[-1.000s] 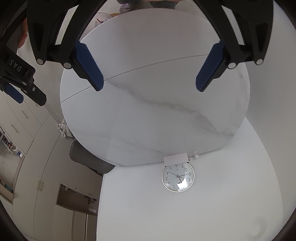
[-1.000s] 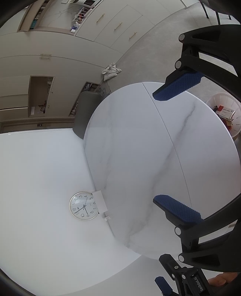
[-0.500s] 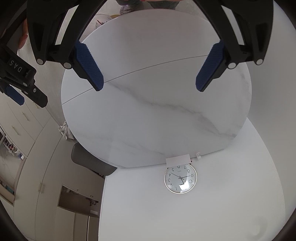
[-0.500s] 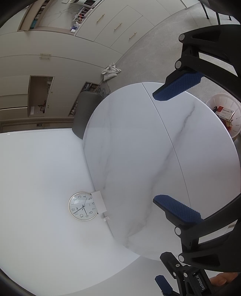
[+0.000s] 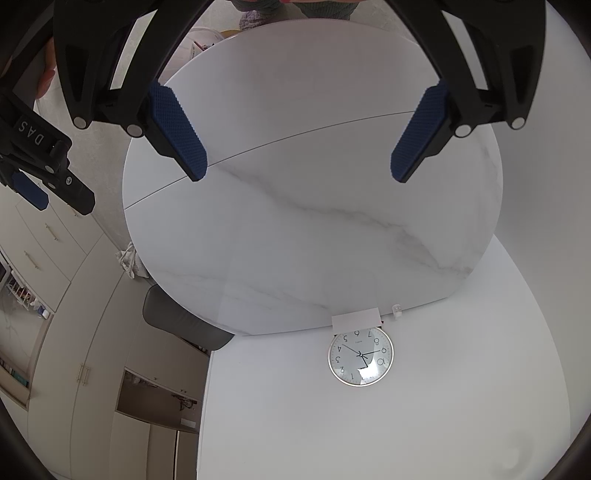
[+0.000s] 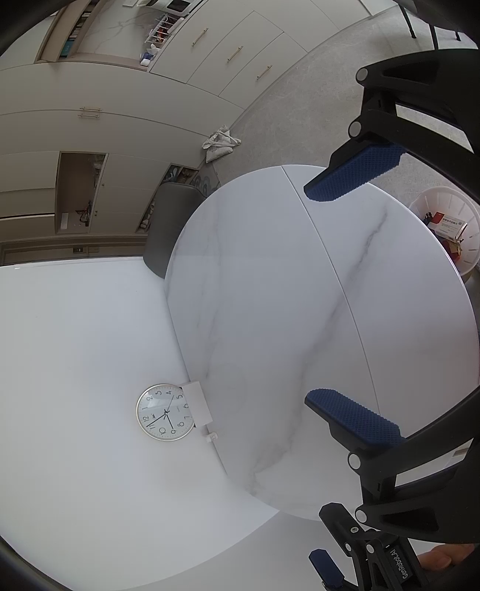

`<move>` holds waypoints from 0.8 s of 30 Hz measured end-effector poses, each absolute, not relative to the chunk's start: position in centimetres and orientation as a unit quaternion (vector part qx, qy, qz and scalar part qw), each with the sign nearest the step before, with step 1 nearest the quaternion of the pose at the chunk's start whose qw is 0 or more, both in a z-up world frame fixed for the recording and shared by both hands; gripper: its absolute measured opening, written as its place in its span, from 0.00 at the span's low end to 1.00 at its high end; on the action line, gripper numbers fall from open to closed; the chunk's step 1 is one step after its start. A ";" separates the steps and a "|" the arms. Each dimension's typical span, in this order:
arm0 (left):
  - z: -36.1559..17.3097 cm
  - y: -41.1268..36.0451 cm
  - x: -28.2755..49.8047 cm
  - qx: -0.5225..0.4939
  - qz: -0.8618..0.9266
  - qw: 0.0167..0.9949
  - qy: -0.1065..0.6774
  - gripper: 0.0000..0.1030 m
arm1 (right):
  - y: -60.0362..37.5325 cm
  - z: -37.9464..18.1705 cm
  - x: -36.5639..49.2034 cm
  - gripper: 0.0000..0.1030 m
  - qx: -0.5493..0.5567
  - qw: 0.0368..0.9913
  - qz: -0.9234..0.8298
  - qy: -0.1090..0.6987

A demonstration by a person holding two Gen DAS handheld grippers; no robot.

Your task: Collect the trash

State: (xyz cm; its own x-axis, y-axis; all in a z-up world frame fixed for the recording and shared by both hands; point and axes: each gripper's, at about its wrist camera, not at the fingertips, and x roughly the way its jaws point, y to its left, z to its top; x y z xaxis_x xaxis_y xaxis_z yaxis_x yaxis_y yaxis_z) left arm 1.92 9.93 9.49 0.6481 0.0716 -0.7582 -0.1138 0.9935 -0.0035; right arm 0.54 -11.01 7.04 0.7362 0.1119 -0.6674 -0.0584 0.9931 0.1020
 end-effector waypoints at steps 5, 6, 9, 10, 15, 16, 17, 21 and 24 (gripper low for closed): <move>9.4 9.9 1.9 -0.025 0.051 0.907 0.417 0.93 | -11.0 7.0 0.5 0.98 0.037 0.931 0.046 0.360; 9.4 9.9 1.9 -0.025 0.051 0.907 0.416 0.93 | -11.0 7.0 0.5 0.98 0.037 0.931 0.047 0.360; 9.4 10.0 1.9 -0.025 0.052 0.907 0.417 0.93 | -11.0 6.9 0.4 0.98 0.035 0.931 0.047 0.361; 9.4 10.0 1.8 -0.025 0.052 0.907 0.417 0.93 | -10.9 6.9 0.3 0.98 0.035 0.931 0.047 0.361; 9.3 10.1 1.7 -0.025 0.052 0.907 0.416 0.93 | -10.9 7.0 0.2 0.98 0.035 0.931 0.047 0.360; 9.3 10.1 1.7 -0.025 0.051 0.907 0.416 0.93 | -10.9 7.0 0.2 0.98 0.035 0.931 0.047 0.360; 9.3 10.1 1.7 -0.025 0.052 0.907 0.416 0.93 | -10.9 7.0 0.2 0.98 0.035 0.931 0.047 0.360; 9.3 10.1 1.7 -0.026 0.052 0.907 0.416 0.93 | -10.8 7.0 0.2 0.98 0.034 0.931 0.047 0.360; 9.3 10.1 1.7 -0.026 0.051 0.907 0.416 0.93 | -10.8 7.0 0.2 0.98 0.034 0.931 0.047 0.360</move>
